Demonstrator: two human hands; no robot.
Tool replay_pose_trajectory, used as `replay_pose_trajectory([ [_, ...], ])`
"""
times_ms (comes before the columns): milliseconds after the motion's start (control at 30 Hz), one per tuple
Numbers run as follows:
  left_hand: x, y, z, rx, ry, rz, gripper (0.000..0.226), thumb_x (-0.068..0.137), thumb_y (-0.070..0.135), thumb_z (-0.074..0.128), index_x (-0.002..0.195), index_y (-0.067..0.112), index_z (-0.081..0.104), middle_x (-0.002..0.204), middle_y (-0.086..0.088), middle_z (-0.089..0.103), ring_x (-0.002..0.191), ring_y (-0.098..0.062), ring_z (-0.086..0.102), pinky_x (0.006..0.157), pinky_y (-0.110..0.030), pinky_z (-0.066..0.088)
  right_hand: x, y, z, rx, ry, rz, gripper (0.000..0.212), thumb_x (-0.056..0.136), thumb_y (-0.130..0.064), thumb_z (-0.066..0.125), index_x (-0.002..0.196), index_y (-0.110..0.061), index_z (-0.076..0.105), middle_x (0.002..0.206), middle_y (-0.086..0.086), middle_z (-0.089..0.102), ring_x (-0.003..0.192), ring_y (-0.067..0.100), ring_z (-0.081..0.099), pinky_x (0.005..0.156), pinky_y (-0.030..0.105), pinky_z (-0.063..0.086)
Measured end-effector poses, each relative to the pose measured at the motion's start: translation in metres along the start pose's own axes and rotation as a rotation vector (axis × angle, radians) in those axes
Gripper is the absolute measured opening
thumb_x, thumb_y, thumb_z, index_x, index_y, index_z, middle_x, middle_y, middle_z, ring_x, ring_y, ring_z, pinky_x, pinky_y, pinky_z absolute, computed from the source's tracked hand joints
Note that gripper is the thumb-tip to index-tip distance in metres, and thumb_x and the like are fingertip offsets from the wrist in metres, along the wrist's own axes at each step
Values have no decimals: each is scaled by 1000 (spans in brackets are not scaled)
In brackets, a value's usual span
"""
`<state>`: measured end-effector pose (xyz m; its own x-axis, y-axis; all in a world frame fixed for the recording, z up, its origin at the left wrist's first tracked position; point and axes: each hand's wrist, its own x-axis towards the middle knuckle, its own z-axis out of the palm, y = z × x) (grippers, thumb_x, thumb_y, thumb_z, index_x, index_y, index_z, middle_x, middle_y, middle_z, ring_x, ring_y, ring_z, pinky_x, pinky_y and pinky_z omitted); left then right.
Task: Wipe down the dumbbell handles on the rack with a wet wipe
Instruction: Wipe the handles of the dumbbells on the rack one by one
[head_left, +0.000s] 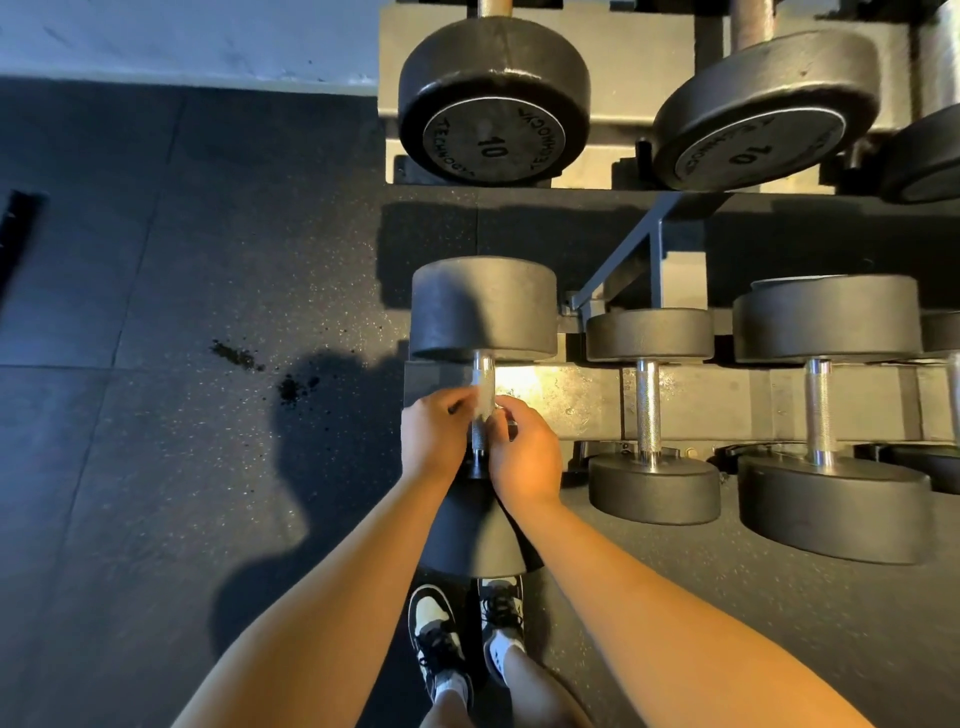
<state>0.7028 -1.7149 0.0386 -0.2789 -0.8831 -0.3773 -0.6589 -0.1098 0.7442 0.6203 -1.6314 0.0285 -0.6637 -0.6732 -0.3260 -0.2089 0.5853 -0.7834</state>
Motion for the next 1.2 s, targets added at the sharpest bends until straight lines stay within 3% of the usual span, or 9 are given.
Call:
replay_pose_trajectory([
  [133, 18, 21, 7, -17, 75, 34, 23, 102, 31, 58, 104, 26, 80, 87, 5, 74, 76, -8, 59, 63, -12, 39, 4, 5, 5, -42, -23, 4, 22, 104, -33, 47, 118, -34, 64, 104, -14, 64, 93, 6, 60, 79, 29, 52],
  [333, 4, 4, 8, -55, -43, -67, 27, 99, 28, 59, 76, 24, 75, 68, 1, 68, 63, -10, 56, 56, -20, 40, -2, -2, 0, -33, 19, 24, 21, 103, -27, 48, 114, -31, 66, 102, -10, 66, 91, 11, 61, 74, 28, 48],
  [533, -1, -11, -2, -88, -93, -96, 19, 97, 32, 63, 87, 29, 79, 72, 6, 70, 61, -6, 60, 48, -7, 39, -6, -4, 2, -79, 1, -6, 27, 103, -29, 50, 125, -33, 64, 110, -12, 66, 96, 9, 61, 79, 27, 50],
  [667, 14, 14, 4, -110, 12, 42, 23, 102, 31, 57, 109, 22, 77, 96, 5, 75, 84, -4, 67, 71, -6, 46, 0, -2, 3, -49, -7, 6, 31, 103, -29, 52, 131, -29, 62, 119, -10, 65, 104, 11, 61, 90, 31, 52],
  [733, 18, 19, 3, -135, 31, 56, 21, 101, 27, 60, 106, 18, 79, 97, 0, 75, 89, -10, 68, 81, -21, 53, -1, -3, 1, -27, 5, 19, 29, 103, -27, 51, 130, -25, 63, 111, -10, 63, 101, 12, 61, 87, 29, 51],
  [833, 11, 10, -1, -118, -16, 55, 17, 101, 25, 62, 101, 20, 78, 90, -1, 73, 82, -10, 65, 76, -22, 53, -2, -6, -1, -29, 32, 18, 25, 102, -24, 51, 122, -24, 66, 103, -10, 61, 96, 12, 60, 82, 27, 48],
  [933, -3, -4, -2, -124, -80, -42, 20, 97, 28, 67, 110, 19, 78, 96, 5, 75, 76, -1, 63, 67, -6, 48, -3, -6, -2, -20, 18, 31, 22, 102, -22, 51, 116, -26, 67, 103, -8, 64, 94, 12, 61, 78, 25, 47],
  [1033, -15, -15, 3, -193, -111, -179, 19, 93, 32, 72, 99, 16, 79, 92, -1, 76, 82, -14, 71, 76, -26, 59, -8, -5, -6, -44, -37, 43, 23, 102, -21, 52, 120, -24, 66, 107, -6, 66, 97, 13, 62, 82, 26, 50],
  [1200, -13, -18, 3, -8, -250, -277, 27, 94, 34, 70, 110, 13, 76, 107, -4, 74, 96, -18, 69, 91, -32, 57, -20, -6, -11, -94, -92, 51, 25, 100, -16, 55, 121, -20, 67, 109, -2, 68, 98, 15, 62, 84, 26, 50],
])
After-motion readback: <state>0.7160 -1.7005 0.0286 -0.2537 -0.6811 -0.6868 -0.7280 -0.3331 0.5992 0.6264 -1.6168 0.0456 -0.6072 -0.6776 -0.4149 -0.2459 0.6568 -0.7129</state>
